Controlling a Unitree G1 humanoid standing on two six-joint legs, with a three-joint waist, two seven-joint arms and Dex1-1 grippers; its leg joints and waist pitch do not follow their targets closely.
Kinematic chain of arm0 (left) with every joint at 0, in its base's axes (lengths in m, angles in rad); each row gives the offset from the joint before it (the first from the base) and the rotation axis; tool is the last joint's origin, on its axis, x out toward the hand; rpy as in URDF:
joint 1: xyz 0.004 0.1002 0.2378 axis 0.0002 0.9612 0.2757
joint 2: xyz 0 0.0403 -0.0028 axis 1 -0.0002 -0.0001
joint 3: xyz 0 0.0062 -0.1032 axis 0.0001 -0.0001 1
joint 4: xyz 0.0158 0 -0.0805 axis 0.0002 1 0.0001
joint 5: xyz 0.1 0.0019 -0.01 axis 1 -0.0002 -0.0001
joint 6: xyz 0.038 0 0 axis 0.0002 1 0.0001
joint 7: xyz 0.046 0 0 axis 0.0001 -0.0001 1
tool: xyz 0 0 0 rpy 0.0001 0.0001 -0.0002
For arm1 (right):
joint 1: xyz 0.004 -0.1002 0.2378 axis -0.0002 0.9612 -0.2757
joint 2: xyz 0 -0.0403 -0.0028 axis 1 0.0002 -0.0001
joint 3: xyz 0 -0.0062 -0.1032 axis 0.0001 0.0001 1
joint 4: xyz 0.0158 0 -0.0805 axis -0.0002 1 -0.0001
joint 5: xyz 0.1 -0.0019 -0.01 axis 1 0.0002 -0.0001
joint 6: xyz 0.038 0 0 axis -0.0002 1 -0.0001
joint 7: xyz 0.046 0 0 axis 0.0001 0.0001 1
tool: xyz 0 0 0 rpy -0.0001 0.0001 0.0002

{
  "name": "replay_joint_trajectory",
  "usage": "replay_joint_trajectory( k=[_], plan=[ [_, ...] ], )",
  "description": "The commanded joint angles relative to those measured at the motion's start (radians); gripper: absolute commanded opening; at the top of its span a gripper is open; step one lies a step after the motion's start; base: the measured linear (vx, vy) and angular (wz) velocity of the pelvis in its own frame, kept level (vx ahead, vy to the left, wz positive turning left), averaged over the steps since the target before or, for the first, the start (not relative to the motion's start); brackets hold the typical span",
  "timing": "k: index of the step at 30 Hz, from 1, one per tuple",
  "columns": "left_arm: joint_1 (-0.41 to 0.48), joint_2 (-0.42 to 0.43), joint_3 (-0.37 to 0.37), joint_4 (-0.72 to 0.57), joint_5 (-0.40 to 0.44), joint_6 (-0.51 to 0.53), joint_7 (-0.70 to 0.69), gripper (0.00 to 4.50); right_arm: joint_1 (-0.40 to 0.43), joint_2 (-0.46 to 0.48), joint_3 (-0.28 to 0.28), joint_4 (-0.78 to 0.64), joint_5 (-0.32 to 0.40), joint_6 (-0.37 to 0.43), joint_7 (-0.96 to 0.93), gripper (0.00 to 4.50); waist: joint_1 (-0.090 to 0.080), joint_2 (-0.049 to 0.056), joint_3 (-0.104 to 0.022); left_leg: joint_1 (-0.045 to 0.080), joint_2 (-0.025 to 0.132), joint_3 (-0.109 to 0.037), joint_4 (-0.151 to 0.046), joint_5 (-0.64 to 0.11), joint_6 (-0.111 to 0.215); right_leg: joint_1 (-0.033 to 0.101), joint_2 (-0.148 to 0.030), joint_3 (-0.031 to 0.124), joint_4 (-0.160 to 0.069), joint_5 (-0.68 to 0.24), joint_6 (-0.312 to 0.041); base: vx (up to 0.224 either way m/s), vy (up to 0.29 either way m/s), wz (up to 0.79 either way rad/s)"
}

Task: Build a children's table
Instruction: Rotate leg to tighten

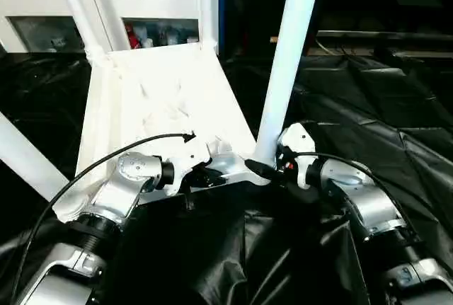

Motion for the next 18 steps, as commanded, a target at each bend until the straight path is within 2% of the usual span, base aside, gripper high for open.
replay_joint_trajectory(
  k=[1, 6, 8, 9, 10, 11, 13, 14, 16, 17, 18],
  plan=[
    [0.019, -0.026, -0.012, 0.013, -0.009, 0.001, 0.005, 0.0, -0.002, 0.002, -0.003, 0.043, -0.027, -0.003, -0.021, 2.61, -0.004, -0.014, -0.057, 0.002, 0.056, -0.014, -0.074, -0.098, 0.055, 0.044, -0.086, 0.053, -0.08, -0.059, -0.252, 0.0, 0.0, 0.0],
    [0.007, -0.076, 0.013, 0.024, 0.007, 0.039, 0.124, 0.0, 0.024, 0.079, -0.034, 0.067, -0.028, 0.0, -0.155, 2.61, -0.01, -0.017, -0.051, 0.002, 0.056, -0.015, -0.079, -0.116, 0.042, 0.041, -0.085, 0.053, -0.087, -0.108, -0.241, 0.0, 0.0, 0.0],
    [-0.002, -0.099, 0.013, 0.032, 0.021, 0.046, 0.17, 0.0, 0.029, 0.116, -0.047, 0.082, -0.033, 0.008, -0.225, 2.6, -0.015, -0.024, -0.046, 0.005, 0.056, -0.015, -0.082, -0.167, 0.029, 0.037, -0.087, 0.053, -0.099, -0.227, -0.217, 0.0, 0.0, 0.0],
    [-0.018, -0.146, 0.025, 0.038, 0.034, 0.075, 0.26, 0.0, 0.033, 0.187, -0.07, 0.1, -0.034, 0.025, -0.34, 2.6, -0.019, -0.026, -0.042, 0.013, 0.055, -0.014, -0.083, -0.207, 0.015, 0.028, -0.087, 0.056, -0.108, -0.312, -0.2, 0.0, 0.0, 0.0],
    [-0.024, -0.164, 0.029, 0.04, 0.038, 0.084, 0.291, 0.0, 0.033, 0.211, -0.078, 0.106, -0.033, 0.031, -0.375, 2.6, -0.022, -0.022, -0.038, 0.018, 0.055, -0.017, -0.088, -0.246, -0.002, 0.021, -0.089, 0.056, -0.116, -0.398, -0.18, 0.0, 0.0, 0.0],
    [-0.033, -0.197, 0.047, 0.044, 0.039, 0.103, 0.357, 0.0, 0.028, 0.241, -0.085, 0.118, -0.039, 0.039, -0.432, 2.6, -0.026, -0.026, -0.038, 0.016, 0.053, -0.022, -0.09, -0.272, -0.013, 0.022, -0.089, 0.053, -0.122, -0.47, -0.152, -0.065, -0.003, 0.01],
    [-0.042, -0.256, 0.064, 0.043, 0.043, 0.123, 0.443, 0.0, 0.012, 0.295, -0.089, 0.156, -0.059, 0.041, -0.52, 2.59, -0.028, -0.029, -0.039, 0.02, 0.053, -0.022, -0.09, -0.285, -0.018, 0.015, -0.091, 0.052, -0.13, -0.512, -0.128, -0.075, 0.005, 0.01],
    [-0.045, -0.282, 0.069, 0.045, 0.049, 0.123, 0.481, 0.0, 0.003, 0.32, -0.087, 0.177, -0.067, 0.035, -0.547, 2.59, -0.029, -0.033, -0.041, 0.017, 0.054, -0.024, -0.094, -0.272, -0.017, 0.018, -0.091, 0.051, -0.132, -0.505, -0.119, 0.0, 0.0, 0.0],
    [-0.044, -0.308, 0.062, 0.043, 0.06, 0.116, 0.506, 0.0, -0.008, 0.352, -0.073, 0.202, -0.078, 0.014, -0.557, 2.59, -0.029, -0.032, -0.043, 0.009, 0.055, -0.025, -0.098, -0.256, -0.013, 0.021, -0.089, 0.05, -0.129, -0.444, -0.118, 0.0, 0.0, 0.0],
    [-0.042, -0.315, 0.056, 0.038, 0.062, 0.113, 0.507, 0.0, -0.011, 0.361, -0.064, 0.207, -0.082, 0.005, -0.551, 2.59, -0.028, -0.029, -0.044, 0.01, 0.056, -0.025, -0.099, -0.255, -0.012, 0.02, -0.089, 0.05, -0.127, -0.403, -0.123, 0.0, 0.0, 0.0],
    [-0.04, -0.321, 0.053, 0.034, 0.066, 0.107, 0.508, 0.0, -0.012, 0.372, -0.06, 0.211, -0.086, -0.003, -0.546, 2.59, -0.028, -0.031, -0.045, 0.01, 0.057, -0.024, -0.099, -0.253, -0.01, 0.02, -0.089, 0.051, -0.126, -0.38, -0.127, 0.0, 0.0, 0.0]
  ],
)
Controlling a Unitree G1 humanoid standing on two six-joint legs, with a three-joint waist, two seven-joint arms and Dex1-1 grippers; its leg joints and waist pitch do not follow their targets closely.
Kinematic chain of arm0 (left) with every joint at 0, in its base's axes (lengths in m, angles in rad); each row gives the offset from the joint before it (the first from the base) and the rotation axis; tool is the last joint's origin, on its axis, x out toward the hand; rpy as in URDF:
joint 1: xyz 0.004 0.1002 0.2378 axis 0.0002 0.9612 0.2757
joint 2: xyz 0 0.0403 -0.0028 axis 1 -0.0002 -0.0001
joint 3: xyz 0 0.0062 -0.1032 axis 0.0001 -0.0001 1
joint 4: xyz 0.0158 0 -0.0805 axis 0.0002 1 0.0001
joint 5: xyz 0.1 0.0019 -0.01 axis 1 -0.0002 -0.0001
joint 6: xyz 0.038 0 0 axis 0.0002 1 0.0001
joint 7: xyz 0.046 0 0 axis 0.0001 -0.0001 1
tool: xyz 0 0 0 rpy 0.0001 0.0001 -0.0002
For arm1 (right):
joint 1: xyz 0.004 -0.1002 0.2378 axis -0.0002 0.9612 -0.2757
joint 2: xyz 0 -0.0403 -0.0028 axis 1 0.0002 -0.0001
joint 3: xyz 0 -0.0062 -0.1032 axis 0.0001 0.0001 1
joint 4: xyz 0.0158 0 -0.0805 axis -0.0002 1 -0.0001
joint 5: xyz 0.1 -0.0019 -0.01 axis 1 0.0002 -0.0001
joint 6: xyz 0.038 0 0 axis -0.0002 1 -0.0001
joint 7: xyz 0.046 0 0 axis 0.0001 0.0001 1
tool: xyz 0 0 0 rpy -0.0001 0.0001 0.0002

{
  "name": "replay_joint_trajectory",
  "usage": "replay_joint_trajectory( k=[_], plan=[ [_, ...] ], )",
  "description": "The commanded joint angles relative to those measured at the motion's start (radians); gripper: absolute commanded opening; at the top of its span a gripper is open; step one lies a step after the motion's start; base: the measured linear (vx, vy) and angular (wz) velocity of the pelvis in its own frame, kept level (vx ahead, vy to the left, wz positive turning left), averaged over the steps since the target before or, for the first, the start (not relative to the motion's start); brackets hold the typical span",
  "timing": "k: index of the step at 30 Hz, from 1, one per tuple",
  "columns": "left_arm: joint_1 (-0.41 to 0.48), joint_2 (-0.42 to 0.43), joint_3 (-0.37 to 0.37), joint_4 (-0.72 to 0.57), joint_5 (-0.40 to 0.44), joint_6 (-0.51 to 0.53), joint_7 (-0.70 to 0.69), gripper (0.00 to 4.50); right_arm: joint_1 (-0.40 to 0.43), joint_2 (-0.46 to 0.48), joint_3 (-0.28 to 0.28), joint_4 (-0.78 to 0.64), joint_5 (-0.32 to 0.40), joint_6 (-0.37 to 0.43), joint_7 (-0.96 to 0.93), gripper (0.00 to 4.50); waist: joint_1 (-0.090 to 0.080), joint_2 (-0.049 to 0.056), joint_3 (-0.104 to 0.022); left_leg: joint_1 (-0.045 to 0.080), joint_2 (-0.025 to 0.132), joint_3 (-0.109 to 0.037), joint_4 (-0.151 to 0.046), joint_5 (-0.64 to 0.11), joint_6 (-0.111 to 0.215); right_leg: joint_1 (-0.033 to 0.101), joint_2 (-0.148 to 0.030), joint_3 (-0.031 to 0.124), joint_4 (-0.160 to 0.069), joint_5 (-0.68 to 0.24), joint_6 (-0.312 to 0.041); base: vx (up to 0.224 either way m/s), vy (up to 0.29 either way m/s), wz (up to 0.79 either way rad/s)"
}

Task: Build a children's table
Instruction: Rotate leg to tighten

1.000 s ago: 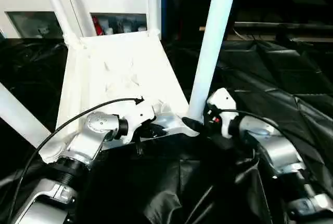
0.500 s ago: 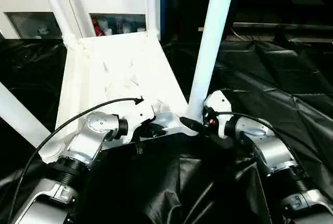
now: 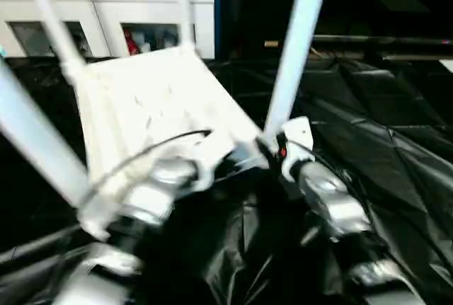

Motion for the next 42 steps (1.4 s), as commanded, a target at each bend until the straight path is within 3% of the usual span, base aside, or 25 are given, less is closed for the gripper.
replay_joint_trajectory(
  k=[1, 2, 3, 4, 6, 7, 9, 12, 13, 15, 17, 18, 20, 22, 23, 26, 27, 28, 29, 35, 37, 38, 39, 42],
  plan=[
    [-0.012, -0.06, 0.015, -0.016, -0.011, -0.029, 0.089, 0.0, 0.026, 0.106, 0.114, 0.037, -0.008, 0.015, 0.066, 2.59, -0.006, -0.012, -0.043, 0.005, 0.06, -0.027, -0.092, -0.252, -0.004, 0.015, -0.088, 0.05, -0.103, -0.343, -0.14, 0.0, 0.0, 0.0],
    [-0.012, -0.06, 0.015, -0.016, -0.011, -0.029, 0.089, 0.0, 0.026, 0.106, 0.114, 0.037, -0.008, 0.015, 0.066, 2.59, -0.008, -0.013, -0.042, 0.003, 0.06, -0.027, -0.094, -0.252, -0.003, 0.017, -0.087, 0.049, -0.102, -0.335, -0.143, 0.0, 0.0, 0.0],
    [-0.012, -0.059, 0.016, -0.013, -0.012, -0.035, 0.085, 0.0, 0.021, 0.111, 0.116, 0.047, -0.013, 0.011, 0.063, 2.93, -0.008, -0.015, -0.045, 0.002, 0.06, -0.027, -0.094, -0.244, 0.001, 0.02, -0.087, 0.049, -0.099, -0.31, -0.148, 0.0, 0.0, 0.0],
    [-0.001, -0.044, 0.003, -0.029, -0.009, -0.045, 0.059, 0.0, 0.029, 0.101, 0.119, 0.022, -0.01, 0.016, 0.081, 3.26, -0.006, -0.011, -0.046, 0.004, 0.061, -0.025, -0.092, -0.239, 0.005, 0.018, -0.089, 0.051, -0.099, -0.29, -0.155, 0.0, 0.0, 0.0],
    [0.038, 0.016, -0.019, -0.068, -0.012, -0.078, -0.023, 0.0, 0.034, 0.069, 0.109, -0.024, 0.0, 0.014, 0.112, 3.26, -0.004, 0.002, -0.047, 0.003, 0.06, -0.026, -0.093, -0.243, 0.006, 0.019, -0.089, 0.053, -0.099, -0.278, -0.162, 0.0, 0.0, 0.0],
    [0.043, 0.029, -0.02, -0.07, -0.01, -0.08, -0.033, 0.0, 0.031, 0.063, 0.107, -0.027, 0.001, 0.012, 0.117, 3.38, -0.008, -0.007, -0.048, -0.004, 0.06, -0.024, -0.093, -0.237, 0.01, 0.023, -0.088, 0.053, -0.097, -0.261, -0.163, 0.0, 0.0, 0.0],
    [0.062, 0.065, -0.046, -0.084, -0.001, -0.079, -0.081, 0.0, 0.032, 0.041, 0.1, -0.046, -0.001, 0.021, 0.129, 3.54, -0.005, -0.007, -0.051, -0.001, 0.058, -0.022, -0.09, -0.212, 0.017, 0.022, -0.088, 0.053, -0.095, -0.24, -0.17, 0.0, 0.0, 0.0],
    [0.093, 0.119, -0.09, -0.125, 0.005, -0.065, -0.175, 0.0, 0.047, 0.005, 0.106, -0.099, -0.006, 0.034, 0.165, 3.83, -0.003, -0.004, -0.052, -0.006, 0.058, -0.019, -0.088, -0.171, 0.029, 0.024, -0.087, 0.052, -0.092, -0.209, -0.175, 0.0, 0.0, 0.0],
    [0.108, 0.15, -0.103, -0.161, -0.012, -0.035, -0.244, 0.0, 0.073, -0.04, 0.117, -0.186, 0.01, 0.078, 0.23, 3.93, 0.001, -0.007, -0.056, -0.006, 0.059, -0.019, -0.086, -0.14, 0.034, 0.03, -0.087, 0.053, -0.087, -0.172, -0.176, 0.0, 0.0, 0.0],
    [0.108, 0.155, -0.103, -0.168, -0.018, -0.026, -0.256, 0.0, 0.082, -0.052, 0.12, -0.213, 0.017, 0.091, 0.254, 4.05, 0.004, -0.005, -0.058, -0.006, 0.059, -0.015, -0.083, -0.09, 0.05, 0.029, -0.083, 0.053, -0.077, -0.081, -0.194, 0.028, -0.001, 0.01],
    [0.099, 0.191, -0.1, -0.187, -0.031, -0.022, -0.301, 0.0, 0.133, -0.128, 0.13, -0.339, 0.055, 0.145, 0.361, 4.05, 0.008, 0.026, -0.064, 0.003, 0.06, -0.016, -0.076, -0.036, 0.06, 0.031, -0.073, 0.05, -0.062, 0.103, -0.235, 0.055, 0.008, 0.03],
    [0.094, 0.193, -0.099, -0.186, -0.039, -0.021, -0.313, 0.0, 0.142, -0.152, 0.13, -0.362, 0.065, 0.154, 0.392, 4.05, 0.008, 0.026, -0.068, 0.004, 0.06, -0.016, -0.072, -0.008, 0.074, 0.036, -0.07, 0.048, -0.055, 0.195, -0.253, 0.0, 0.0, 0.0],
    [0.098, 0.218, -0.106, -0.208, -0.049, -0.015, -0.352, 0.0, 0.167, -0.205, 0.144, -0.415, 0.072, 0.164, 0.449, 4.05, 0.011, 0.025, -0.068, -0.001, 0.059, -0.015, -0.067, 0.006, 0.095, 0.04, -0.074, 0.048, -0.049, 0.258, -0.276, 0.0, 0.0, 0.0],
    [0.101, 0.242, -0.122, -0.232, -0.046, -0.012, -0.381, 0.0, 0.185, -0.25, 0.153, -0.458, 0.075, 0.171, 0.491, 4.05, 0.009, 0.025, -0.067, -0.002, 0.059, -0.015, -0.068, -0.026, 0.101, 0.04, -0.078, 0.048, -0.053, 0.217, -0.289, 0.0, 0.0, 0.0],
    [0.097, 0.248, -0.119, -0.227, -0.046, -0.017, -0.385, 0.0, 0.188, -0.268, 0.154, -0.466, 0.083, 0.168, 0.518, 4.05, 0.012, 0.033, -0.063, -0.002, 0.059, -0.017, -0.071, -0.055, 0.092, 0.042, -0.079, 0.046, -0.057, 0.16, -0.287, 0.0, 0.0, 0.0],
    [0.104, 0.276, -0.114, -0.228, -0.054, -0.034, -0.418, 0.0, 0.197, -0.306, 0.158, -0.487, 0.102, 0.165, 0.583, 4.05, 0.011, 0.031, -0.059, 0.001, 0.062, -0.017, -0.075, -0.119, 0.068, 0.042, -0.079, 0.048, -0.068, 0.058, -0.276, 0.0, 0.0, 0.0],
    [0.107, 0.301, -0.107, -0.222, -0.06, -0.046, -0.45, 0.0, 0.186, -0.325, 0.17, -0.488, 0.101, 0.161, 0.632, 4.05, 0.009, 0.039, -0.057, 0.002, 0.062, -0.018, -0.077, -0.137, 0.058, 0.039, -0.078, 0.048, -0.07, 0.024, -0.271, 0.0, 0.0, 0.0],
    [0.106, 0.309, -0.105, -0.218, -0.066, -0.047, -0.462, 0.0, 0.18, -0.33, 0.176, -0.493, 0.103, 0.168, 0.646, 4.05, 0.005, 0.035, -0.056, 0.001, 0.061, -0.018, -0.08, -0.154, 0.048, 0.04, -0.077, 0.047, -0.073, -0.008, -0.268, 0.0, 0.0, 0.0],
    [0.107, 0.321, -0.108, -0.216, -0.069, -0.049, -0.477, 0.0, 0.172, -0.332, 0.178, -0.485, 0.105, 0.171, 0.656, 4.05, 0.005, 0.039, -0.056, 0.003, 0.061, -0.018, -0.079, -0.159, 0.04, 0.038, -0.079, 0.048, -0.073, -0.019, -0.269, 0.0, 0.0, 0.0],
    [0.05, 0.354, -0.109, -0.141, -0.054, -0.068, -0.504, 0.0, 0.079, -0.305, 0.21, -0.383, 0.082, 0.137, 0.683, 4.05, 0.005, 0.024, -0.057, 0.002, 0.056, -0.015, -0.075, -0.139, 0.037, 0.036, -0.079, 0.05, -0.073, -0.051, -0.269, 0.0, 0.0, 0.0],
    [0.037, 0.358, -0.115, -0.128, -0.05, -0.071, -0.516, 0.0, 0.067, -0.301, 0.217, -0.364, 0.073, 0.128, 0.687, 4.05, 0.006, 0.028, -0.058, 0.002, 0.056, -0.017, -0.076, -0.128, 0.035, 0.037, -0.079, 0.048, -0.071, -0.052, -0.264, 0.0, 0.0, 0.0],
    [0.036, 0.358, -0.115, -0.127, -0.05, -0.071, -0.517, 0.0, 0.066, -0.301, 0.218, -0.363, 0.072, 0.128, 0.688, 4.05, 0.006, 0.038, -0.058, 0.001, 0.056, -0.018, -0.076, -0.126, 0.032, 0.037, -0.08, 0.048, -0.07, -0.049, -0.264, 0.0, 0.0, 0.0],
    [0.022, 0.359, -0.114, -0.114, -0.058, -0.071, -0.53, 0.0, 0.057, -0.297, 0.219, -0.353, 0.071, 0.127, 0.697, 4.05, 0.005, 0.035, -0.058, 0.0, 0.057, -0.018, -0.077, -0.13, 0.03, 0.039, -0.08, 0.048, -0.071, -0.038, -0.263, 0.0, 0.0, 0.0],
    [0.01, 0.359, -0.116, -0.098, -0.06, -0.07, -0.539, 0.0, 0.052, -0.296, 0.216, -0.343, 0.073, 0.125, 0.703, 4.05, 0.006, 0.037, -0.06, 0.001, 0.056, -0.018, -0.076, -0.132, 0.03, 0.039, -0.078, 0.047, -0.07, -0.022, -0.27, 0.0, 0.0, 0.0]
  ],
)
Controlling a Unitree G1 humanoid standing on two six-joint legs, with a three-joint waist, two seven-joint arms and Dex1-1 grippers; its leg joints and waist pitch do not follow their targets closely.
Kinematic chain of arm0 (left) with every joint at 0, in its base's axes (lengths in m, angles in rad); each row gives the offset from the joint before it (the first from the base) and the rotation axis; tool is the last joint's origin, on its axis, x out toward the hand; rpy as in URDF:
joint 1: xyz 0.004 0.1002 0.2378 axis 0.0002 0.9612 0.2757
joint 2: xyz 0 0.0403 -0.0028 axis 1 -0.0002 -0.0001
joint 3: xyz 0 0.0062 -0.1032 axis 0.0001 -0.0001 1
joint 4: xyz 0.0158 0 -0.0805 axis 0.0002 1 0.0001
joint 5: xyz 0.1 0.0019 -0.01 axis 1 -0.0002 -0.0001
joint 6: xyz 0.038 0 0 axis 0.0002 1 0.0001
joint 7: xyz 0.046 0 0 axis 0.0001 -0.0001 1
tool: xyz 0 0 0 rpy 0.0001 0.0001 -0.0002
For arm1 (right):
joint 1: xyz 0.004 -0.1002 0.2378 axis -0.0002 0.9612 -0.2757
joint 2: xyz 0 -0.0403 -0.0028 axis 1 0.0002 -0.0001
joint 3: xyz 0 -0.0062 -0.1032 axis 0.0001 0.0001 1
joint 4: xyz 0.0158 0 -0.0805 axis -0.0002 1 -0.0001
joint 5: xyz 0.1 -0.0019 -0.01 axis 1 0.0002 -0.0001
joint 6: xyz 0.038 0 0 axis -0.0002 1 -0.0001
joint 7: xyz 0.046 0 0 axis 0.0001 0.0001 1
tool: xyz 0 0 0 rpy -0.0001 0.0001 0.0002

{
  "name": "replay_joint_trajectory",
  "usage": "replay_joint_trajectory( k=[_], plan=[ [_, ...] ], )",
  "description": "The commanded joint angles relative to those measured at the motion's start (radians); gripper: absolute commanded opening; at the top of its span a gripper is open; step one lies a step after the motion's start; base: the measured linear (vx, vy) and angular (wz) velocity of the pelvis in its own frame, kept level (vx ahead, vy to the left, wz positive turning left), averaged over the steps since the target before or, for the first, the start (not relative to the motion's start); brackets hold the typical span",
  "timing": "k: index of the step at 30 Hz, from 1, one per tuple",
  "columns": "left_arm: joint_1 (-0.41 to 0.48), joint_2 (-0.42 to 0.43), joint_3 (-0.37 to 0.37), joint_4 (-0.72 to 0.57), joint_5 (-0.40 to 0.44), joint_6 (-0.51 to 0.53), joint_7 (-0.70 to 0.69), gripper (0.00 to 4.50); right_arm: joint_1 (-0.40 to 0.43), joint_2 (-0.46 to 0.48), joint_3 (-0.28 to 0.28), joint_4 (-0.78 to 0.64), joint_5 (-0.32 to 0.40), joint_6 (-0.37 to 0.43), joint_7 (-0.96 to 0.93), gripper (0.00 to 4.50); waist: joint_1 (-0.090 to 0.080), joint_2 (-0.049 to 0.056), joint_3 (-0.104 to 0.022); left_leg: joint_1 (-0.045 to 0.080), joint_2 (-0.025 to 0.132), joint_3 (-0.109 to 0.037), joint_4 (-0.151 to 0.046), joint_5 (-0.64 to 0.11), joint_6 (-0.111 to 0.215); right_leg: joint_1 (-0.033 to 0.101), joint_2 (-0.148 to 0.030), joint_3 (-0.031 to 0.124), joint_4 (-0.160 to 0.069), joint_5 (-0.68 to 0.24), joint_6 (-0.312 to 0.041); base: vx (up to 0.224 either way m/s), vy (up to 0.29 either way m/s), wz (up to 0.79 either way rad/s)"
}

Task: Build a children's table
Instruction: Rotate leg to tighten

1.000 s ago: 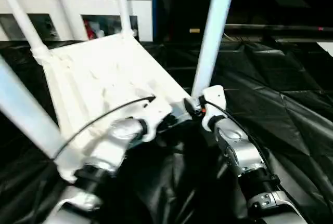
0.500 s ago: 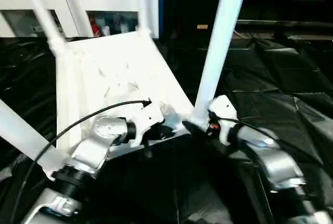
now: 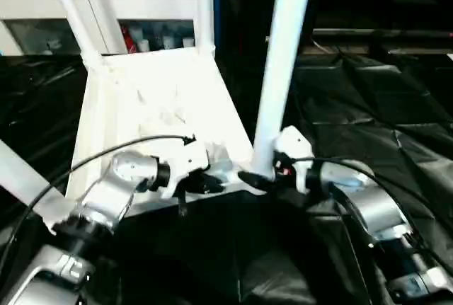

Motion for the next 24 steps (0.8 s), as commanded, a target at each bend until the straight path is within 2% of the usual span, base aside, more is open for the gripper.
replay_joint_trajectory(
  k=[1, 3, 4, 5, 6, 8, 10, 11, 14, 15, 16, 17, 18, 19, 20, 21, 23, 24],
  plan=[
    [-0.002, 0.009, -0.041, 0.021, 0.027, -0.001, -0.03, 0.0, -0.015, 0.003, 0.016, 0.005, -0.009, -0.006, 0.011, 4.05, 0.001, 0.008, -0.058, 0.006, 0.052, -0.019, -0.067, -0.139, 0.034, 0.048, -0.08, 0.049, -0.067, -0.034, -0.27, 0.0, 0.0, 0.0],
    [0.004, 0.018, -0.049, 0.015, 0.024, -0.002, -0.051, 0.0, -0.015, -0.002, 0.016, 0.008, -0.008, -0.015, 0.019, 4.05, 0.002, 0.01, -0.059, 0.006, 0.053, -0.018, -0.067, -0.143, 0.035, 0.048, -0.081, 0.049, -0.067, -0.031, -0.273, 0.0, 0.0, 0.0],
    [0.006, 0.018, -0.051, 0.012, 0.023, -0.002, -0.051, 0.0, -0.014, -0.003, 0.013, 0.008, -0.005, -0.015, 0.019, 4.05, 0.002, 0.006, -0.059, 0.006, 0.053, -0.018, -0.067, -0.14, 0.036, 0.049, -0.081, 0.049, -0.067, -0.03, -0.273, 0.0, 0.0, 0.0],
    [0.006, 0.018, -0.051, 0.012, 0.023, -0.002, -0.051, 0.0, -0.014, -0.003, 0.013, 0.008, -0.005, -0.015, 0.019, 4.05, 0.003, 0.009, -0.06, 0.006, 0.054, -0.019, -0.067, -0.136, 0.037, 0.048, -0.081, 0.048, -0.066, -0.026, -0.275, 0.0, 0.0, 0.0],
    [0.01, 0.019, -0.053, 0.005, 0.024, -0.003, -0.05, 0.0, -0.011, -0.003, 0.01, 0.009, -0.005, -0.017, 0.016, 4.05, 0.002, 0.002, -0.06, 0.005, 0.054, -0.018, -0.067, -0.132, 0.04, 0.049, -0.08, 0.048, -0.066, -0.024, -0.275, 0.0, 0.0, 0.0],
    [0.018, 0.018, -0.055, -0.008, 0.024, -0.006, -0.041, 0.0, -0.004, -0.004, 0.006, 0.007, -0.003, -0.022, 0.014, 4.05, 0.003, 0.004, -0.06, 0.005, 0.054, -0.018, -0.066, -0.125, 0.044, 0.048, -0.081, 0.048, -0.064, -0.023, -0.276, 0.0, 0.0, 0.0],
    [0.026, 0.007, -0.049, -0.028, 0.015, 0.007, -0.031, 0.0, 0.011, -0.008, -0.005, -0.017, 0.008, -0.01, 0.016, 4.05, 0.003, -0.007, -0.06, 0.004, 0.055, -0.017, -0.065, -0.109, 0.054, 0.049, -0.082, 0.049, -0.063, -0.026, -0.273, 0.0, 0.0, 0.0],
    [0.027, 0.006, -0.048, -0.029, 0.013, 0.008, -0.031, 0.45, 0.012, -0.007, -0.007, -0.019, 0.01, -0.009, 0.015, 4.14, 0.004, -0.004, -0.061, 0.004, 0.054, -0.017, -0.064, -0.102, 0.057, 0.05, -0.082, 0.049, -0.063, -0.024, -0.272, 0.0, 0.0, 0.0],
    [0.034, 0.003, -0.042, -0.034, 0.005, 0.008, -0.033, 0.57, 0.021, -0.006, -0.019, -0.021, 0.018, -0.007, 0.01, 4.14, 0.005, 0.001, -0.062, 0.005, 0.055, -0.016, -0.063, -0.092, 0.063, 0.048, -0.081, 0.049, -0.062, -0.007, -0.272, 0.0, 0.0, 0.0],
    [0.036, 0.007, -0.042, -0.031, 0.01, 0.002, -0.027, 0.63, 0.026, -0.007, -0.026, -0.017, 0.024, -0.009, 0.009, 4.14, 0.005, 0.002, -0.065, 0.004, 0.055, -0.017, -0.063, -0.077, 0.067, 0.049, -0.08, 0.047, -0.058, 0.028, -0.276, 0.0, 0.0, 0.0],
    [0.038, 0.009, -0.042, -0.029, 0.012, -0.001, -0.024, 0.63, 0.029, -0.005, -0.029, -0.016, 0.027, -0.009, 0.008, 4.14, 0.006, 0.02, -0.066, 0.005, 0.055, -0.02, -0.061, -0.073, 0.066, 0.048, -0.081, 0.047, -0.055, 0.043, -0.278, 0.0, 0.0, 0.0],
    [0.038, 0.01, -0.041, -0.028, 0.011, -0.002, -0.024, 0.63, 0.029, -0.004, -0.03, -0.015, 0.027, -0.009, 0.006, 4.14, 0.002, 0.009, -0.069, 0.004, 0.054, -0.018, -0.059, -0.06, 0.071, 0.05, -0.077, 0.046, -0.053, 0.088, -0.284, 0.0, 0.0, 0.0],
    [0.039, 0.014, -0.035, -0.026, 0.006, -0.005, -0.026, 0.63, 0.03, -0.001, -0.031, -0.012, 0.027, -0.008, -0.001, 4.14, 0.002, 0.013, -0.071, 0.003, 0.054, -0.019, -0.057, -0.047, 0.075, 0.051, -0.077, 0.046, -0.05, 0.113, -0.289, 0.0, 0.0, 0.0],
    [0.039, 0.017, -0.032, -0.027, -0.001, -0.003, -0.036, 0.63, 0.029, 0.0, -0.031, -0.012, 0.026, -0.006, -0.004, 4.14, 0.001, 0.005, -0.07, 0.001, 0.053, -0.017, -0.057, -0.039, 0.088, 0.051, -0.076, 0.044, -0.049, 0.145, -0.299, 0.0, 0.0, 0.0],
    [0.039, 0.02, -0.03, -0.031, -0.007, 0.004, -0.043, 0.63, 0.03, 0.0, -0.032, -0.015, 0.027, -0.005, -0.007, 4.14, 0.002, 0.007, -0.07, 0.001, 0.052, -0.017, -0.056, -0.045, 0.089, 0.051, -0.078, 0.044, -0.049, 0.141, -0.301, 0.0, 0.0, 0.0],
    [0.036, 0.024, -0.024, -0.027, -0.011, 0.003, -0.045, 0.63, 0.034, 0.004, -0.034, -0.03, 0.038, 0.001, -0.001, 4.14, 0.003, 0.004, -0.069, 0.001, 0.052, -0.017, -0.057, -0.051, 0.091, 0.052, -0.079, 0.044, -0.05, 0.131, -0.3, 0.0, 0.0, 0.0],
    [0.031, 0.027, -0.006, -0.018, -0.024, 0.003, -0.049, 0.63, 0.04, 0.007, -0.034, -0.048, 0.048, 0.007, 0.01, 4.14, 0.004, 0.012, -0.067, 0.002, 0.054, -0.018, -0.059, -0.074, 0.086, 0.051, -0.08, 0.044, -0.053, 0.089, -0.295, 0.0, 0.0, 0.0],
    [0.031, 0.026, -0.002, -0.018, -0.029, 0.004, -0.05, 0.63, 0.041, 0.005, -0.032, -0.047, 0.045, 0.005, 0.011, 4.14, 0.003, 0.01, -0.067, 0.003, 0.054, -0.018, -0.059, -0.08, 0.082, 0.051, -0.08, 0.044, -0.055, 0.082, -0.293, 0.0, 0.0, 0.0]
  ],
)
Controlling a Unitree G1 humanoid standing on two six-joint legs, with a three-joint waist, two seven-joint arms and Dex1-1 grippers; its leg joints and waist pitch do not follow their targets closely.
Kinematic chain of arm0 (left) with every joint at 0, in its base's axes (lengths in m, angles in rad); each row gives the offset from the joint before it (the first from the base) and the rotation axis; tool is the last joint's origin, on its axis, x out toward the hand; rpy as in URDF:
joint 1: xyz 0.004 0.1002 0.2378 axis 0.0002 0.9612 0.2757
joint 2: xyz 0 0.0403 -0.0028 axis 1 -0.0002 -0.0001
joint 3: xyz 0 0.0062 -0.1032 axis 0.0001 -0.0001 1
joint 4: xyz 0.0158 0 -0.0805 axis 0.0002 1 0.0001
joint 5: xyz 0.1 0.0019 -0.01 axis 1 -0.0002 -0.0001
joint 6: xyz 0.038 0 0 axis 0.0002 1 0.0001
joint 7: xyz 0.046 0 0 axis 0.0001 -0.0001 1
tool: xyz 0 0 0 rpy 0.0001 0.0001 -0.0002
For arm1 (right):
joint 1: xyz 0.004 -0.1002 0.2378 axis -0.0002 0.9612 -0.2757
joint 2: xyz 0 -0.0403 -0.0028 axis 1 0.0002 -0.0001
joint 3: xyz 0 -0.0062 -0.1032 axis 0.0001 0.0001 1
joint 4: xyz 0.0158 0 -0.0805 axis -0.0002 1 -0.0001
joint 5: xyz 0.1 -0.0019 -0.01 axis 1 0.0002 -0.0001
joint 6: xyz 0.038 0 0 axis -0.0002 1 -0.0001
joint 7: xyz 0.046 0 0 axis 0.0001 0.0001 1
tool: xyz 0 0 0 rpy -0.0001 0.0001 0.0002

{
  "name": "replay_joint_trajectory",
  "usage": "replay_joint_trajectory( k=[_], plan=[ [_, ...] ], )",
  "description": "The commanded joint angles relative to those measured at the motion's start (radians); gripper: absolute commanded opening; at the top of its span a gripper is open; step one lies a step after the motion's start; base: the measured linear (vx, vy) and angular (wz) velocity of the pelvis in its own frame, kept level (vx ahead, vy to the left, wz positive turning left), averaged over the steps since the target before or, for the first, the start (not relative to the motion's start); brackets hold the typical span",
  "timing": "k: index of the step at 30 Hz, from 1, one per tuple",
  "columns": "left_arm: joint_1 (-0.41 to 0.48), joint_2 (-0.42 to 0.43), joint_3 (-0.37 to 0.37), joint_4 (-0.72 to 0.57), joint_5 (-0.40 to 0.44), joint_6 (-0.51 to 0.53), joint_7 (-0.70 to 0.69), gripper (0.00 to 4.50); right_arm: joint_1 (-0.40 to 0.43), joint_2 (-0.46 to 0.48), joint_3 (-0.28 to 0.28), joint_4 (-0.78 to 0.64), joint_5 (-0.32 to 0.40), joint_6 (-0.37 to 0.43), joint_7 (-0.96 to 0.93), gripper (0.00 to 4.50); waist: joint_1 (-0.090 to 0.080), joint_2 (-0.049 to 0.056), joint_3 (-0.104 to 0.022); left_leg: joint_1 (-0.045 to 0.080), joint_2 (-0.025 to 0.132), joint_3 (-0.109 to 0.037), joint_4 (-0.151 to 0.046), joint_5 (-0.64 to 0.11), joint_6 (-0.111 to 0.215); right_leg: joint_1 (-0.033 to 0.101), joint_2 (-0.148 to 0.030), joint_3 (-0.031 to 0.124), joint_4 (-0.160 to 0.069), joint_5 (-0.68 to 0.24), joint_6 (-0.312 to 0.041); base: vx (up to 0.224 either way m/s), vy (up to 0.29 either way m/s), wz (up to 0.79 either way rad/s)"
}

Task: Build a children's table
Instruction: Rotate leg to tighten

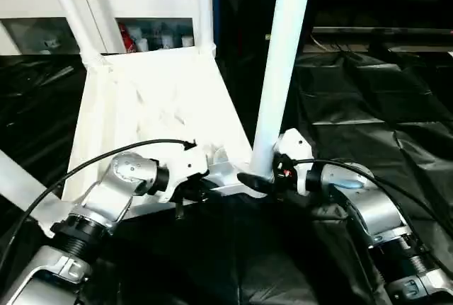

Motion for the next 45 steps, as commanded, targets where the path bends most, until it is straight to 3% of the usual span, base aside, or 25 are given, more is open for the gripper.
replay_joint_trajectory(
  k=[1, 5, 17, 18, 19, 20, 26, 44, 45],
  plan=[
    [0.002, 0.009, 0.015, 0.004, -0.026, -0.005, -0.026, 0.63, 0.006, -0.004, -0.007, -0.023, 0.002, 0.001, 0.006, 4.14, 0.003, 0.008, -0.065, 0.01, 0.054, -0.018, -0.063, -0.092, 0.066, 0.053, -0.08, 0.045, -0.052, 0.068, -0.294, 0.0, 0.0, 0.0],
    [0.003, 0.001, 0.04, 0.007, -0.064, 0.0, -0.039, 0.63, 0.002, 0.0, -0.011, -0.005, -0.001, -0.006, 0.0, 4.14, 0.003, 0.007, -0.065, 0.011, 0.053, -0.017, -0.064, -0.101, 0.053, 0.053, -0.079, 0.046, -0.052, 0.057, -0.295, 0.0, 0.0, 0.0],
    [0.023, 0.012, 0.007, 0.04, -0.015, -0.037, -0.015, 0.63, 0.003, -0.004, -0.003, -0.007, 0.001, -0.004, 0.007, 4.14, 0.003, 0.007, -0.067, 0.01, 0.054, -0.018, -0.061, -0.082, 0.065, 0.055, -0.08, 0.046, -0.049, 0.083, -0.29, 0.0, 0.0, 0.0],
    [0.024, 0.014, 0.005, 0.043, -0.011, -0.04, -0.012, 0.63, 0.002, -0.002, -0.001, -0.006, 0.0, -0.005, 0.007, 4.14, 0.001, -0.002, -0.066, 0.01, 0.054, -0.016, -0.062, -0.085, 0.065, 0.055, -0.079, 0.046, -0.051, 0.077, -0.29, 0.0, 0.0, 0.0],
    [0.025, 0.014, 0.004, 0.044, -0.009, -0.041, -0.011, 0.63, 0.0, -0.001, 0.0, -0.004, -0.001, -0.005, 0.007, 4.14, 0.003, 0.003, -0.067, 0.011, 0.054, -0.017, -0.062, -0.086, 0.064, 0.054, -0.08, 0.046, -0.05, 0.067, -0.29, 0.0, 0.0, 0.0],
    [0.025, 0.014, 0.004, 0.044, -0.009, -0.041, -0.011, 0.63, 0.0, -0.001, 0.0, -0.004, -0.001, -0.005, 0.007, 4.14, 0.003, 0.001, -0.066, 0.01, 0.054, -0.016, -0.061, -0.083, 0.064, 0.054, -0.08, 0.047, -0.05, 0.067, -0.289, 0.0, 0.0, 0.0],
    [0.021, 0.006, 0.033, 0.044, -0.033, -0.043, -0.007, 0.1, -0.007, 0.0, 0.005, 0.006, -0.003, -0.009, 0.015, 4.14, 0.004, -0.002, -0.066, 0.01, 0.053, -0.015, -0.06, -0.081, 0.069, 0.053, -0.081, 0.047, -0.05, 0.05, -0.285, 0.0, 0.0, 0.0],
    [0.044, 0.002, 0.047, 0.01, -0.082, -0.026, -0.042, 0.1, -0.016, -0.012, 0.022, 0.051, -0.03, -0.028, 0.027, 4.14, 0.004, -0.008, -0.066, 0.008, 0.051, -0.014, -0.057, -0.064, 0.078, 0.051, -0.081, 0.046, -0.049, 0.038, -0.281, 0.0, 0.0, 0.0],
    [0.045, -0.004, 0.051, 0.004, -0.094, -0.017, -0.042, 0.03, -0.019, -0.008, 0.022, 0.065, -0.028, -0.023, 0.028, 4.31, 0.005, -0.008, -0.066, 0.008, 0.051, -0.014, -0.057, -0.062, 0.078, 0.052, -0.08, 0.046, -0.048, 0.038, -0.281, 0.0, 0.0, 0.0]
  ],
)
